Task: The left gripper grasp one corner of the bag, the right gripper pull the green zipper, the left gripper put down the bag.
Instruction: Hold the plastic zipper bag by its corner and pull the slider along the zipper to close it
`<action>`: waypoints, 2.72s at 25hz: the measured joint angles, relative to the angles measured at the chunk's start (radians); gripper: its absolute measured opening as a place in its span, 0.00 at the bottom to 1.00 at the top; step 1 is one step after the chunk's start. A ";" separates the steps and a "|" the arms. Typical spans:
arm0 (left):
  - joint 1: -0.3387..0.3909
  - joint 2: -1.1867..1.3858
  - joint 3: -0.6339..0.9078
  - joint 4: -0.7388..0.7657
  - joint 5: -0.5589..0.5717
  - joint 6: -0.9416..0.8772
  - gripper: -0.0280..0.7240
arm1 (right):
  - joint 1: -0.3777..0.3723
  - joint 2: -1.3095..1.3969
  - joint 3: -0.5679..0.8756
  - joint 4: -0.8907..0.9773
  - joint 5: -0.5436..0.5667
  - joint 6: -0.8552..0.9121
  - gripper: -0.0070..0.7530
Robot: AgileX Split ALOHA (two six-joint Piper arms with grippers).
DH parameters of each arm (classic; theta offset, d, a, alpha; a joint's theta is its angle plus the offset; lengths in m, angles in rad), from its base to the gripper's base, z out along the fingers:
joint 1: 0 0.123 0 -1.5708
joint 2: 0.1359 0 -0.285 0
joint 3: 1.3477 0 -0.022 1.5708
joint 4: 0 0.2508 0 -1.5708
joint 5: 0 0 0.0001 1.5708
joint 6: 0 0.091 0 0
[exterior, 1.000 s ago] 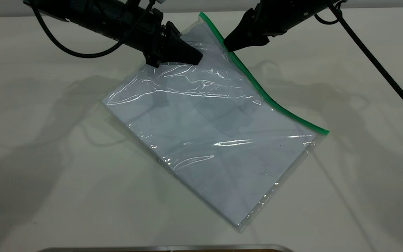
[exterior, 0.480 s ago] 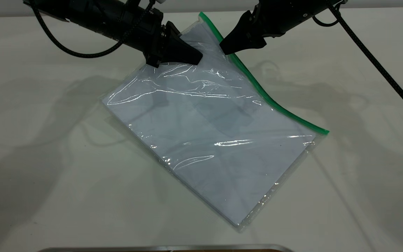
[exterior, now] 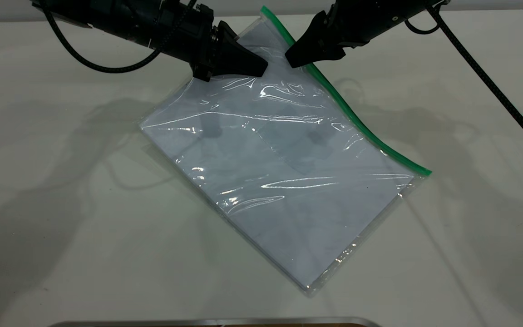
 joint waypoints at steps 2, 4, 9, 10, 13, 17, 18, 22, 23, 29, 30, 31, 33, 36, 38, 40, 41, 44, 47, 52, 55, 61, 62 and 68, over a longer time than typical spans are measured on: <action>0.000 0.000 0.000 0.000 0.001 0.002 0.11 | 0.000 0.000 0.000 0.000 0.000 0.000 0.45; 0.000 0.000 0.000 0.000 0.001 0.002 0.11 | 0.000 0.000 0.000 0.001 0.000 0.000 0.37; 0.000 0.000 0.000 -0.002 0.001 0.003 0.11 | 0.000 0.000 0.000 0.001 0.000 0.000 0.17; 0.000 0.000 0.000 -0.003 0.002 0.003 0.11 | 0.000 0.000 0.000 0.001 0.000 0.000 0.13; 0.000 0.000 0.000 -0.011 0.003 0.005 0.11 | 0.000 0.000 0.000 -0.007 -0.004 -0.001 0.08; -0.001 0.000 0.000 -0.016 0.003 0.004 0.11 | 0.000 0.000 0.000 -0.036 -0.023 -0.001 0.08; -0.002 0.000 0.000 -0.017 0.003 0.004 0.11 | 0.000 0.000 0.000 -0.044 -0.028 -0.001 0.08; -0.002 0.000 0.000 -0.023 0.002 0.004 0.11 | 0.002 0.000 0.000 -0.075 -0.044 0.002 0.08; -0.002 0.001 0.000 -0.025 0.002 0.004 0.11 | 0.003 0.000 0.000 -0.083 -0.046 0.003 0.08; 0.011 0.003 0.000 -0.027 0.016 0.004 0.11 | 0.005 0.018 -0.003 -0.099 -0.045 0.027 0.08; 0.015 0.005 0.000 -0.030 0.020 0.004 0.11 | 0.005 0.020 -0.005 -0.099 -0.044 0.029 0.08; 0.018 0.005 0.002 -0.033 0.022 0.004 0.11 | 0.006 0.023 -0.007 -0.099 -0.042 0.031 0.09; 0.023 0.005 0.005 -0.035 0.027 0.004 0.11 | 0.006 0.027 -0.010 -0.099 -0.039 0.035 0.09; 0.028 0.005 0.008 -0.040 0.033 0.004 0.11 | 0.006 0.029 -0.010 -0.100 -0.040 0.038 0.09; 0.032 0.005 0.008 -0.041 0.037 0.004 0.11 | 0.005 0.029 -0.010 -0.100 -0.041 0.042 0.10; 0.034 0.005 0.008 -0.047 0.041 0.004 0.11 | 0.002 0.029 -0.010 -0.101 -0.042 0.046 0.10; 0.036 0.005 0.008 -0.048 0.043 0.004 0.11 | 0.000 0.029 -0.010 -0.101 -0.042 0.046 0.10; 0.044 0.005 0.008 -0.057 0.050 -0.005 0.11 | -0.010 0.029 -0.010 -0.104 -0.042 0.047 0.10; 0.057 0.005 0.008 -0.065 0.056 -0.011 0.11 | -0.024 0.041 -0.010 -0.125 -0.052 0.051 0.11; 0.075 0.003 0.008 -0.071 0.059 -0.013 0.11 | -0.053 0.081 -0.008 -0.167 -0.090 0.076 0.11; 0.077 0.003 0.008 -0.071 0.059 -0.013 0.11 | -0.067 0.093 -0.007 -0.200 -0.094 0.087 0.11; 0.091 0.002 0.007 -0.082 0.059 -0.014 0.11 | -0.100 0.097 -0.006 -0.309 -0.088 0.175 0.11; 0.093 0.002 0.007 -0.084 0.059 -0.014 0.11 | -0.109 0.097 -0.006 -0.332 -0.084 0.198 0.11; 0.101 0.002 0.007 -0.089 0.055 -0.014 0.11 | -0.180 0.097 -0.003 -0.459 -0.032 0.332 0.12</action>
